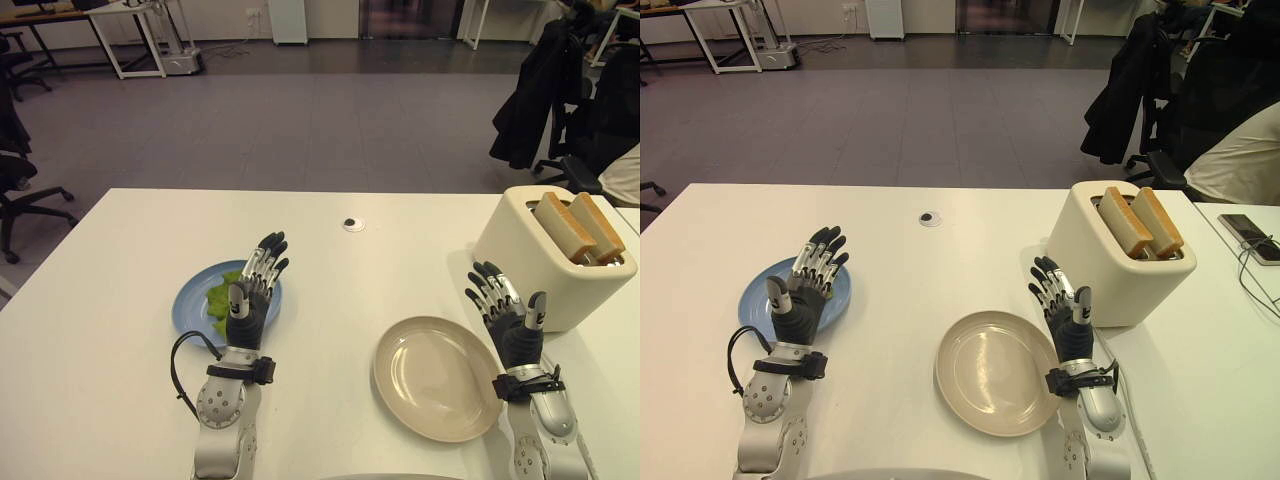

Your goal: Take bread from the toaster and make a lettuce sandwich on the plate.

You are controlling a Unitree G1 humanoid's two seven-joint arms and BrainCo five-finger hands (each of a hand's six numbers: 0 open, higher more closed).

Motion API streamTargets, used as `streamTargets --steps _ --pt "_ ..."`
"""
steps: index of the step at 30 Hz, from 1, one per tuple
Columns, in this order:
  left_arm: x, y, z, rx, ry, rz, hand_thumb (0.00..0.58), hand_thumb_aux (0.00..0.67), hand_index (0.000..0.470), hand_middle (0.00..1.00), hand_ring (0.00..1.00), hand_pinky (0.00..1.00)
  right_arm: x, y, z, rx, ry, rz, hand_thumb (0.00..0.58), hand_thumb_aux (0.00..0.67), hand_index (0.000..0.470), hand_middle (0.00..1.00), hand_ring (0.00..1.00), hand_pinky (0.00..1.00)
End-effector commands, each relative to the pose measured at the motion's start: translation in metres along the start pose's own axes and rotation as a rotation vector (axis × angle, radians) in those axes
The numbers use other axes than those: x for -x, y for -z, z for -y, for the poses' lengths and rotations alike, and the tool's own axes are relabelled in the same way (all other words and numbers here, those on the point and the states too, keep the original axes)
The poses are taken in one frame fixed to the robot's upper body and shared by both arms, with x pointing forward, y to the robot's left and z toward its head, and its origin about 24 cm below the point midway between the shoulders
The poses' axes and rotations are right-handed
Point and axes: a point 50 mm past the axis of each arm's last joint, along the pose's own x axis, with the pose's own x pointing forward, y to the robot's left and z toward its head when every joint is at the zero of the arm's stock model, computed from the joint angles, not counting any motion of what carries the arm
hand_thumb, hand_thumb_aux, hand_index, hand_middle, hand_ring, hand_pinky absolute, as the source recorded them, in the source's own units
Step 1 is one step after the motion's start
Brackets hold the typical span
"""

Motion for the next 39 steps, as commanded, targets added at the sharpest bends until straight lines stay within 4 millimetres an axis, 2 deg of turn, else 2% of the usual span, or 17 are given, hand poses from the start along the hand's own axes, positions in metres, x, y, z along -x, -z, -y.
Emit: streamTargets --steps 1,18,21,25,27,32,34,36,39 --pt "0.001 0.000 -0.001 0.003 -0.005 -0.010 0.000 0.000 0.000 0.00 0.00 0.00 0.000 -0.002 0.001 0.012 0.001 0.003 0.000 0.000 0.000 0.00 0.00 0.00" --pt "-0.001 0.000 0.000 0.003 -0.002 -0.008 0.000 0.000 0.000 0.00 0.00 0.00 -0.003 -0.004 0.003 0.022 0.002 0.012 0.000 0.000 0.000 0.00 0.00 0.00" --pt "-0.002 0.000 0.001 0.003 -0.001 -0.007 0.000 0.000 0.000 0.00 0.00 0.00 -0.007 -0.018 0.004 0.062 -0.003 0.060 0.000 0.000 0.000 0.00 0.00 0.00" --pt "-0.001 0.000 0.001 0.004 -0.006 -0.006 0.000 0.000 0.000 0.00 0.00 0.00 -0.020 -0.058 0.012 0.237 -0.019 0.177 0.000 0.000 0.000 0.00 0.00 0.00" --pt "0.000 0.000 0.001 0.005 -0.008 -0.005 0.000 0.000 0.000 0.00 0.00 0.00 -0.027 -0.078 0.023 0.336 0.003 0.213 0.000 0.000 0.000 0.00 0.00 0.00" --pt "0.001 -0.001 0.002 0.008 -0.017 -0.003 0.000 0.000 0.000 0.00 0.00 0.00 -0.042 -0.131 0.071 0.669 0.150 0.244 0.000 0.000 0.000 0.00 0.00 0.00" --pt "0.002 -0.001 0.003 0.009 -0.022 -0.003 0.000 0.000 0.000 0.00 0.00 0.00 -0.045 -0.137 0.092 0.789 0.197 0.194 0.000 0.000 0.000 0.00 0.00 0.00" --pt "0.002 -0.001 0.003 0.011 -0.025 -0.002 0.000 0.000 0.000 0.00 0.00 0.00 -0.046 -0.134 0.113 0.897 0.233 0.112 0.000 0.000 0.000 0.00 0.00 0.00" --pt "0.003 -0.002 0.004 0.012 -0.028 -0.002 0.000 0.000 0.000 0.00 0.00 0.00 -0.044 -0.126 0.131 1.012 0.258 0.034 0.000 0.000 0.000 0.00 0.00 0.00"
